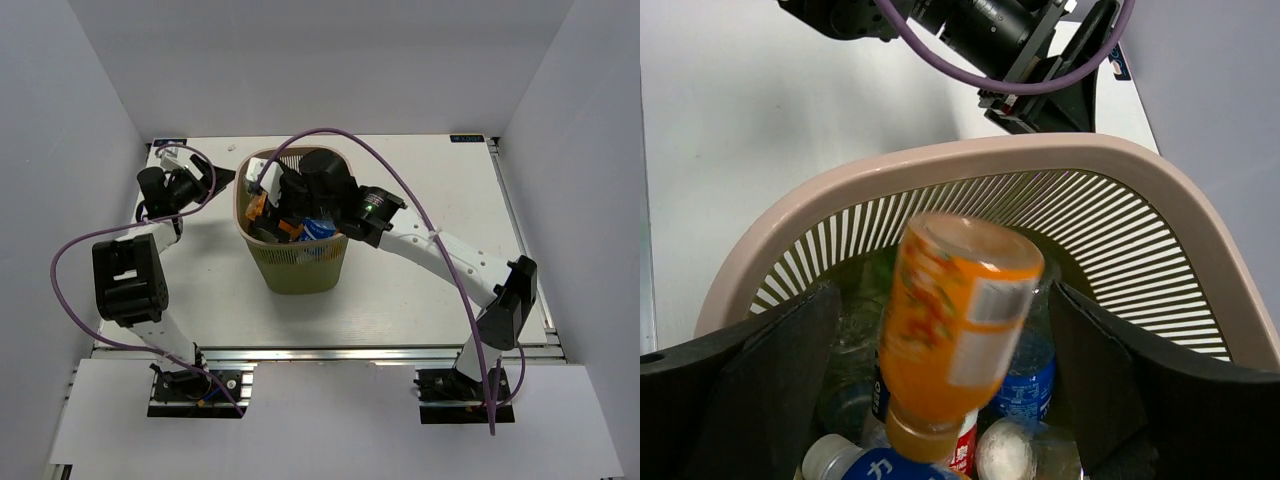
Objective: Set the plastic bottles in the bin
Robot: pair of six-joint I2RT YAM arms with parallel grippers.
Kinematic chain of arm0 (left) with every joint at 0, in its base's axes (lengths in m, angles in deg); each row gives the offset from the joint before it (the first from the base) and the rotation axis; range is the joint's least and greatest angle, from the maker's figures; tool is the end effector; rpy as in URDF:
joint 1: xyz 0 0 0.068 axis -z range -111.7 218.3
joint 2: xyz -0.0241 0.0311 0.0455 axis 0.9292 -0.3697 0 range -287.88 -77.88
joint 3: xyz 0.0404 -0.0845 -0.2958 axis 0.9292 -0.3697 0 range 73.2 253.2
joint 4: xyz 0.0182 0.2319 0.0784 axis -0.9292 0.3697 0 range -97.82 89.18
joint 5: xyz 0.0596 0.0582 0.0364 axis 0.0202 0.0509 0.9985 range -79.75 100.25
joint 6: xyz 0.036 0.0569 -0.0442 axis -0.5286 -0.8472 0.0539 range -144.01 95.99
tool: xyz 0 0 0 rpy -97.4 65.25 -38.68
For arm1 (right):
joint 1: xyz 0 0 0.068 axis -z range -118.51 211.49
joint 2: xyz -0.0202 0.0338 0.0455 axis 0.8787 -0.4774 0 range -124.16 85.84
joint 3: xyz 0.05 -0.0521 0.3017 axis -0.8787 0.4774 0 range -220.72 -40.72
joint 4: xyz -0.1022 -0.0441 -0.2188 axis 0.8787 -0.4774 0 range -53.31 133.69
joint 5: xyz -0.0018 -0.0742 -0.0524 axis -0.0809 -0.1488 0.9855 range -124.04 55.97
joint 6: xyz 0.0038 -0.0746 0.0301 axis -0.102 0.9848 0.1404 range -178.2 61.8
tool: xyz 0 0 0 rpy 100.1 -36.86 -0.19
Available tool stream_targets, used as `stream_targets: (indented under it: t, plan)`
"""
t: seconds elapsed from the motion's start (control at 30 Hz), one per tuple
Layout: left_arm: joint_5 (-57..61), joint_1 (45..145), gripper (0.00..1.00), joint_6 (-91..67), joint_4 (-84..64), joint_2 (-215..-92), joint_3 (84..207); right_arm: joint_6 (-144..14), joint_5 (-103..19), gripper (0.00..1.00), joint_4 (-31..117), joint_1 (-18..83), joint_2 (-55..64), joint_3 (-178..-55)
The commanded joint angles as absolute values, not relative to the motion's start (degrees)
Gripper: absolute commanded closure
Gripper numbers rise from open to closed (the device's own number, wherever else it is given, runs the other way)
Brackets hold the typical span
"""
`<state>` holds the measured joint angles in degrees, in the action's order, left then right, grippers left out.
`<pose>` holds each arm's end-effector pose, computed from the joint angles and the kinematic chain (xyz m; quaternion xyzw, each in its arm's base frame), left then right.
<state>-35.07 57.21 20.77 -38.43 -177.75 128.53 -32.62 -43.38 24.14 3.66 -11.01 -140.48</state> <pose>0.3978 0.0276 0.2649 -0.1308 0.7534 -0.4551 0.4563 0.2127 0.3593 0.4445 -0.5681 0.5644 0.2281 0.5538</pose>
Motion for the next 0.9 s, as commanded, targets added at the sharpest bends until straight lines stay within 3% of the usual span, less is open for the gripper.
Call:
stream_targets:
  t: [0.0,0.4,0.67,0.87]
  plan:
    - [-36.2,57.1,0.02,18.8,-38.1,-174.6,130.7,-32.5,-44.4,0.11,25.0,3.8,-8.9,-140.9]
    - [-34.6,57.1,0.02,16.3,-34.0,-173.4,130.8,-39.7,-45.4,0.11,40.1,7.1,1.9,-130.6]
    - [-34.3,57.1,0.02,14.6,-31.8,-172.5,130.8,-49.3,-52.1,0.11,45.0,17.7,4.9,-135.7]
    - [-33.6,57.1,0.02,13.2,-30.3,-172.1,130.6,-57.8,-52.8,0.11,47.3,28.2,7.6,-132.0]
